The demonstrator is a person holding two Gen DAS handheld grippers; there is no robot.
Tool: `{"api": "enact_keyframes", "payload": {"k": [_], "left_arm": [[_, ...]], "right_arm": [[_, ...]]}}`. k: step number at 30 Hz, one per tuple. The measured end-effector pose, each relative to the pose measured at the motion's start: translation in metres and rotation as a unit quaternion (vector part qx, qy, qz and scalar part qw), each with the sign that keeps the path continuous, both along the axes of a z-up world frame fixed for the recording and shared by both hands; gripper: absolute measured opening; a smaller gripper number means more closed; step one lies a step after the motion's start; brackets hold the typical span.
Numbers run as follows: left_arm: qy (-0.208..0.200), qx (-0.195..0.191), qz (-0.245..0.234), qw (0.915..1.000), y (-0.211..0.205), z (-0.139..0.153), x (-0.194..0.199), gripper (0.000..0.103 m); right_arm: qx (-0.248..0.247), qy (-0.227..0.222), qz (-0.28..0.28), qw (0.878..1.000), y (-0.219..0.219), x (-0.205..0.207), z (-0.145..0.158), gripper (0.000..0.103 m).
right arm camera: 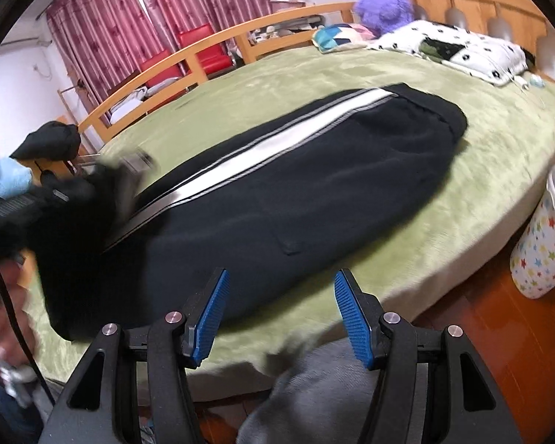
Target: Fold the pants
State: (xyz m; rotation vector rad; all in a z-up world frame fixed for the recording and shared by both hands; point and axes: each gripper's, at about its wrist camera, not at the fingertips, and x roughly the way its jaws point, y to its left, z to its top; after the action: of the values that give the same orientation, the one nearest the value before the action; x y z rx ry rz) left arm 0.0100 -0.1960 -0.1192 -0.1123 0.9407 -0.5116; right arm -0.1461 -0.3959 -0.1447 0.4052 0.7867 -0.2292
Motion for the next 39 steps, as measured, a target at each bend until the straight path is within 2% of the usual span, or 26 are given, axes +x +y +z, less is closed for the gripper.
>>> {"api": "enact_keyframes", "payload": {"k": [1, 3, 5, 7, 10, 14, 18, 21, 23, 24, 25, 26, 28, 29, 30, 31, 32, 33, 35, 37, 38, 39], "left_arm": [[0.013, 0.014, -0.012, 0.9997, -0.006, -0.009, -0.002, 0.025], [0.013, 0.023, -0.023, 0.9994, -0.002, -0.014, -0.011, 0.028], [0.007, 0.005, -0.036, 0.9993, 0.014, -0.006, -0.021, 0.037], [0.003, -0.017, -0.037, 0.9992, 0.038, 0.004, -0.027, 0.058], [-0.016, -0.047, -0.017, 0.9986, 0.080, 0.017, -0.034, 0.066], [-0.028, -0.052, 0.027, 0.9979, 0.130, 0.023, -0.034, 0.066], [-0.023, -0.047, 0.079, 0.9955, 0.179, 0.015, -0.036, 0.066], [-0.016, -0.041, 0.110, 0.9929, 0.202, 0.006, -0.033, 0.066], [-0.011, -0.042, 0.127, 0.9910, 0.217, -0.002, -0.036, 0.066], [-0.007, -0.044, 0.134, 0.9899, 0.227, -0.005, -0.038, 0.066], [-0.005, -0.044, 0.140, 0.9892, 0.232, -0.008, -0.039, 0.066], [-0.005, -0.042, 0.145, 0.9886, 0.231, -0.010, -0.036, 0.066], [-0.005, -0.037, 0.156, 0.9871, 0.242, -0.011, -0.038, 0.066], [-0.007, -0.038, 0.157, 0.9869, 0.246, -0.009, -0.038, 0.066], [-0.010, -0.042, 0.155, 0.9869, 0.249, -0.008, -0.038, 0.066], [-0.013, -0.045, 0.154, 0.9870, 0.252, -0.006, -0.038, 0.066], [-0.018, -0.054, 0.151, 0.9870, 0.254, -0.004, -0.037, 0.066], [-0.019, -0.060, 0.148, 0.9870, 0.254, -0.005, -0.037, 0.066], [-0.010, -0.065, 0.140, 0.9880, 0.250, -0.011, -0.032, 0.067], [0.015, -0.047, 0.136, 0.9895, 0.241, -0.027, -0.025, 0.067], [0.027, -0.035, 0.135, 0.9899, 0.238, -0.038, -0.023, 0.067], [0.046, -0.019, 0.133, 0.9899, 0.233, -0.053, -0.020, 0.067]], "right_arm": [[-0.002, 0.002, -0.002, 1.000, -0.004, -0.002, -0.001, 0.059], [-0.006, 0.005, -0.003, 1.000, -0.007, -0.003, -0.003, 0.059], [0.000, 0.004, 0.005, 1.000, -0.007, 0.003, -0.006, 0.059], [0.009, 0.002, 0.014, 1.000, -0.004, 0.008, -0.009, 0.059], [0.016, -0.005, 0.040, 0.999, 0.010, 0.028, -0.009, 0.059], [0.030, -0.026, 0.089, 0.995, 0.043, 0.056, -0.002, 0.059], [0.040, -0.045, 0.134, 0.989, 0.075, 0.080, 0.008, 0.059], [0.028, -0.038, 0.153, 0.987, 0.096, 0.097, 0.007, 0.059], [0.010, -0.015, 0.169, 0.986, 0.111, 0.106, 0.001, 0.057], [-0.007, 0.010, 0.180, 0.984, 0.121, 0.111, -0.007, 0.046], [-0.016, 0.024, 0.194, 0.981, 0.130, 0.112, -0.014, 0.019], [-0.033, 0.035, 0.199, 0.979, 0.136, 0.111, -0.019, 0.019], [-0.074, 0.021, 0.208, 0.975, 0.144, 0.102, -0.017, 0.017], [-0.053, -0.005, 0.208, 0.977, 0.138, 0.094, -0.007, 0.017], [-0.001, -0.034, 0.206, 0.978, 0.125, 0.087, 0.004, 0.017], [0.039, -0.050, 0.204, 0.977, 0.115, 0.081, 0.010, 0.017], [0.050, -0.048, 0.200, 0.977, 0.109, 0.077, 0.012, 0.017], [0.040, -0.037, 0.201, 0.978, 0.109, 0.076, 0.009, 0.017], [0.001, 0.026, 0.220, 0.975, 0.122, 0.077, -0.018, 0.020], [-0.026, 0.074, 0.229, 0.970, 0.133, 0.080, -0.042, 0.021], [-0.040, 0.078, 0.234, 0.968, 0.135, 0.078, -0.046, 0.022], [-0.049, 0.070, 0.242, 0.967, 0.137, 0.075, -0.043, 0.027]]}}
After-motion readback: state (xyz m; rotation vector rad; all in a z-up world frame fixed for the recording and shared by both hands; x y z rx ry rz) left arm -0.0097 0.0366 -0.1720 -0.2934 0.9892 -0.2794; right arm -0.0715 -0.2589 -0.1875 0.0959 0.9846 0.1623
